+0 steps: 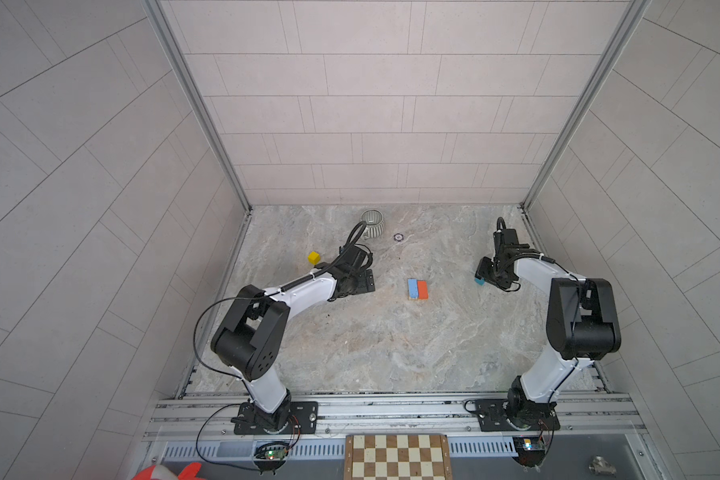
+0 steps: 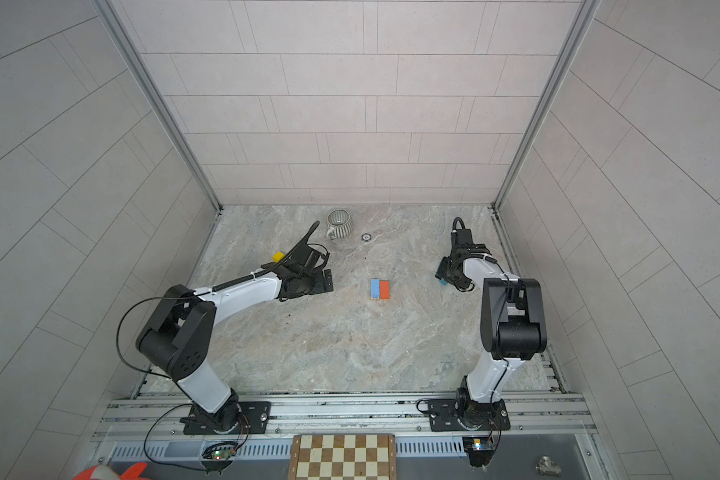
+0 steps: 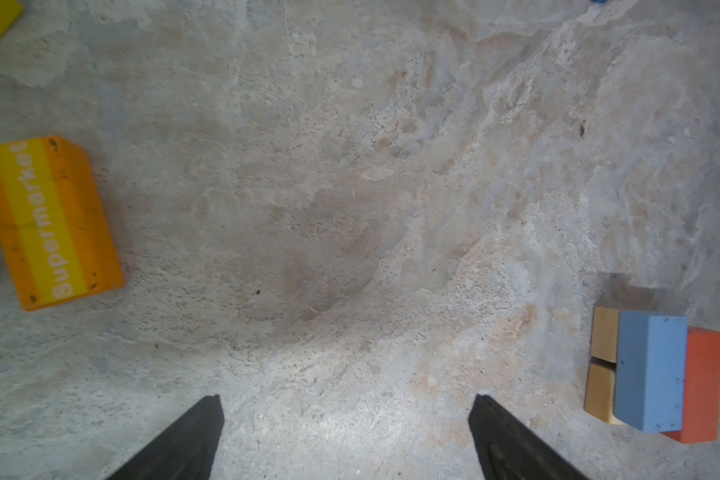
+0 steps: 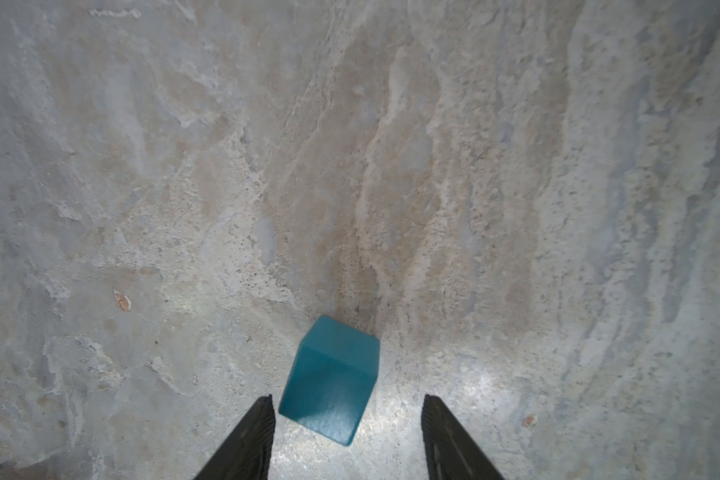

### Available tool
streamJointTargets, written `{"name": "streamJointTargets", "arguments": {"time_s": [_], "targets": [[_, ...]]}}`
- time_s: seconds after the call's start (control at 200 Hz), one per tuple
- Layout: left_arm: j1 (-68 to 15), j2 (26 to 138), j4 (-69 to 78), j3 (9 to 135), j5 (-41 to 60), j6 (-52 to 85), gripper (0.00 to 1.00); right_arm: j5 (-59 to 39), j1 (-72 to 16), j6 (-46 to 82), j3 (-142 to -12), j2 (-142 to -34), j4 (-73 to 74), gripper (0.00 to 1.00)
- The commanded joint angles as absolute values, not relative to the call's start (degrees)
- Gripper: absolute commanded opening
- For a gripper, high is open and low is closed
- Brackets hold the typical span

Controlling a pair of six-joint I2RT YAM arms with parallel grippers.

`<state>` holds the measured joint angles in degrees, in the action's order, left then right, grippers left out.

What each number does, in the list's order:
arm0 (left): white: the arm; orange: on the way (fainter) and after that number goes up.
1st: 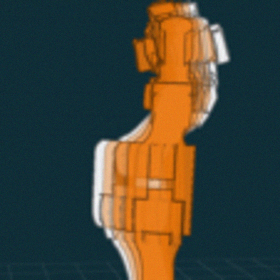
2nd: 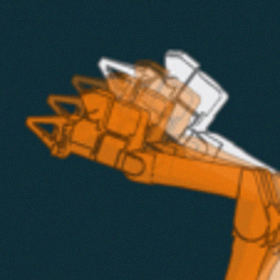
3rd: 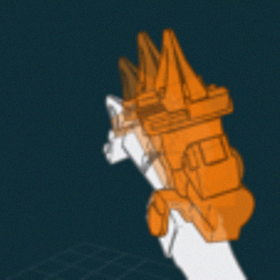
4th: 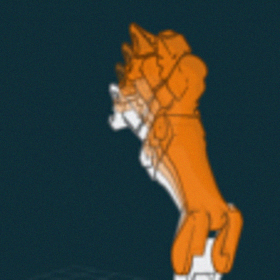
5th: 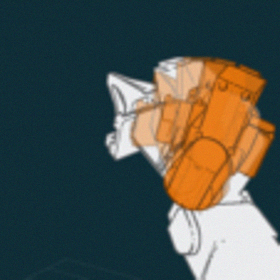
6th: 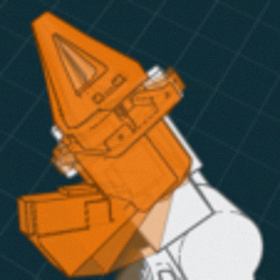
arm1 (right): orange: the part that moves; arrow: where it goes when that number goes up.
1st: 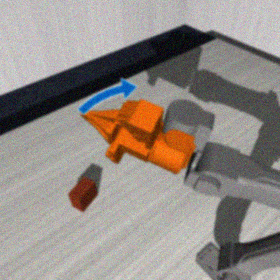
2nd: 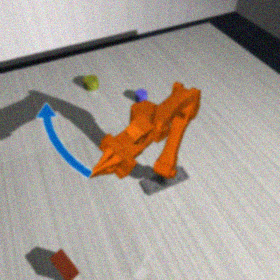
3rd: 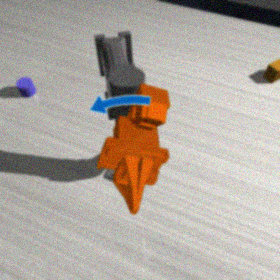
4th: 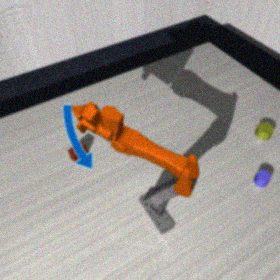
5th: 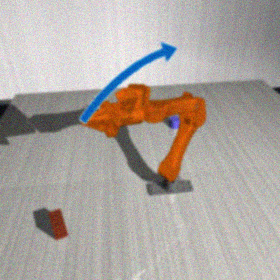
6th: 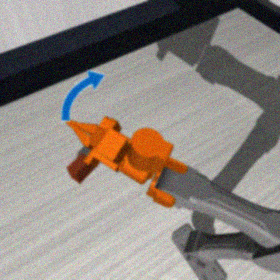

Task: Build the wood block tower
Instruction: 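Lower the right gripper around the teal cube and close, then lift the teal cube with the right gripper over the blue block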

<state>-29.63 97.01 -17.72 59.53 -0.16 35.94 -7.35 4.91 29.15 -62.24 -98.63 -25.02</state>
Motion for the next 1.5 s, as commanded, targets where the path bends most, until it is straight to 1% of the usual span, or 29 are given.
{"name": "streamJointTargets", "arguments": {"time_s": [0.0, 0.145, 0.28, 0.535, 0.63, 0.876, 0.981, 1.156, 1.281, 1.496], "targets": [[-29.2, 97.6, -17.4, 60.1, -0.3, 35.2, 0.99, -7.2, 5.1, 30.1, -61.5, -96.3, -24.9, 0.58], [-29.2, 97.8, -17.2, 60.1, -0.1, 35.3, 0.99, -7.4, 5.1, 30.6, -61.6, -96.8, -24.4, 0.57], [-29.2, 97.7, -17.2, 59.9, -0.1, 35.3, 0.99, -7.5, 5.1, 31.7, -62.4, -99.1, -24.4, 0.53], [-28.6, 97.6, -16.8, 59.5, 0.0, 35.4, 0.99, -5.3, 4.8, 32.9, -63.9, -101.6, -25.0, 0.49], [-28.5, 97.9, -16.8, 59.5, 0.2, 35.5, 0.99, -4.9, 4.7, 32.9, -64.1, -102.0, -25.1, 0.45], [-28.3, 97.6, -16.6, 59.2, 0.3, 35.6, 0.99, -5.1, 4.6, 32.3, -63.9, -102.4, -24.8, 0.29], [-28.3, 97.3, -16.8, 59.0, 0.3, 35.6, 0.99, -5.4, 4.2, 32.0, -63.7, -102.1, -25.0, 0.25], [-28.3, 94.6, -17.1, 57.1, -0.4, 35.6, 0.99, -5.8, 2.6, 31.1, -64.5, -100.0, -27.9, 0.24], [-28.3, 91.2, -17.7, 55.0, -1.0, 35.9, 1.00, -5.4, 0.2, 30.1, -65.8, -96.1, -31.5, 0.24], [-28.3, 82.8, -21.2, 50.7, -2.1, 36.4, 1.00, -7.0, -7.6, 28.2, -68.8, -91.6, -37.5, 0.25]]}}
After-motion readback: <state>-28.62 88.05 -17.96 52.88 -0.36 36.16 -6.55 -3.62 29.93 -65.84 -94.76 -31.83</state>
